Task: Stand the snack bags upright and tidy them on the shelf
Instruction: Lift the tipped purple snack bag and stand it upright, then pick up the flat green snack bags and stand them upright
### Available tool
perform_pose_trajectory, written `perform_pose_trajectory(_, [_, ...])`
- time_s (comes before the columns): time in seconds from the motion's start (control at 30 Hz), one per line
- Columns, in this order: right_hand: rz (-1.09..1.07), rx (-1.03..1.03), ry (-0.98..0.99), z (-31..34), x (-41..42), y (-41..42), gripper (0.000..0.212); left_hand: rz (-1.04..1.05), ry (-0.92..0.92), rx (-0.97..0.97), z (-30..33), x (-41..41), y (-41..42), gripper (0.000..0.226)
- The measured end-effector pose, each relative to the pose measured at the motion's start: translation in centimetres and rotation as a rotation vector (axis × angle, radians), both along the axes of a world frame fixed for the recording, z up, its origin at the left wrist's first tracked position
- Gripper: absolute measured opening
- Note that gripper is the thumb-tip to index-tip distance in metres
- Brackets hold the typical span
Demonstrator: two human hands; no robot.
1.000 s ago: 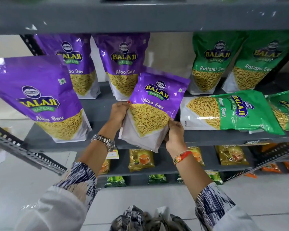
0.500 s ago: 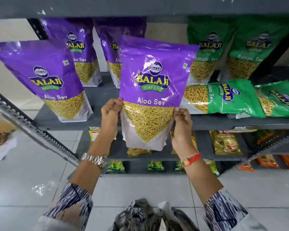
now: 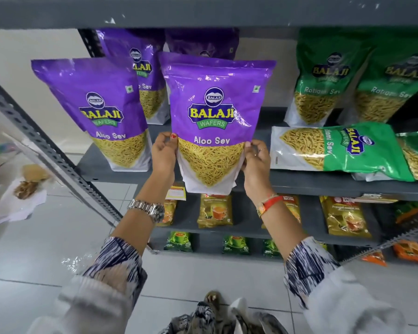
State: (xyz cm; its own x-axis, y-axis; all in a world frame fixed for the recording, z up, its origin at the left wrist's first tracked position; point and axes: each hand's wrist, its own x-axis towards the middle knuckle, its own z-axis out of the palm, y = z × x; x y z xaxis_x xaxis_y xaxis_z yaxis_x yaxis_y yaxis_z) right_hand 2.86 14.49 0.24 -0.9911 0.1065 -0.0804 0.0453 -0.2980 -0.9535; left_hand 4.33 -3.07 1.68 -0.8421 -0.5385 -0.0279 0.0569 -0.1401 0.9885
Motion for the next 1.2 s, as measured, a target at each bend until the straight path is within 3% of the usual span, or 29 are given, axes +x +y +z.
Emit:
perform_pose_trajectory(0.47, [0.067, -0.055, 0.006, -0.3, -5.6, -6.3, 0.017, 0.16, -0.066, 0.151, -0.9, -5.7, -4.1, 0.028])
perform_pose_trajectory(0.53, [0.059, -0.049, 0.008, -0.4, -5.6, -6.4, 0.016, 0.195, -0.027, 0.165, -0.8, -5.7, -3.5, 0.019])
perform_pose_trajectory(0.6, [0.062, -0.035, 0.009, -0.6, -5.5, -6.5, 0.013, 0.204, 0.027, 0.174, -0.4, -5.4, -2.4, 0.03])
perform_pose_trajectory(0.7, [0.067, -0.005, 0.012, -0.9, -5.2, -6.2, 0.004, 0.227, 0.036, 0.084, 0.1, -4.5, -0.2, 0.043])
perform_pose_trajectory(0.8, [0.031, 0.031, 0.014, -1.5, -4.4, -5.3, 0.02, 0.242, 0.156, 0.026, -0.8, -3.7, 1.6, 0.052])
perform_pose_trajectory(0.87, [-0.096, 0.004, -0.016, -2.2, -3.8, -3.9, 0.024, 0.274, 0.225, -0.112, -1.7, -3.0, 3.0, 0.057])
perform_pose_trajectory(0.97, [-0.374, -0.206, -0.092, -3.2, -2.8, -0.6, 0.016, 0.304, 0.383, -0.372, -2.6, -2.2, 6.0, 0.05])
perform_pose_trajectory(1.07, [-0.613, -0.356, -0.204, -3.8, -2.5, 3.2, 0.023, 0.145, 0.516, -0.597, -3.2, -2.6, 9.3, 0.043])
perform_pose_trajectory(1.2, [-0.766, -0.357, -0.298, -4.3, -3.6, 8.0, 0.024, -0.178, 0.564, -0.662, -2.6, -5.7, 13.9, 0.041])
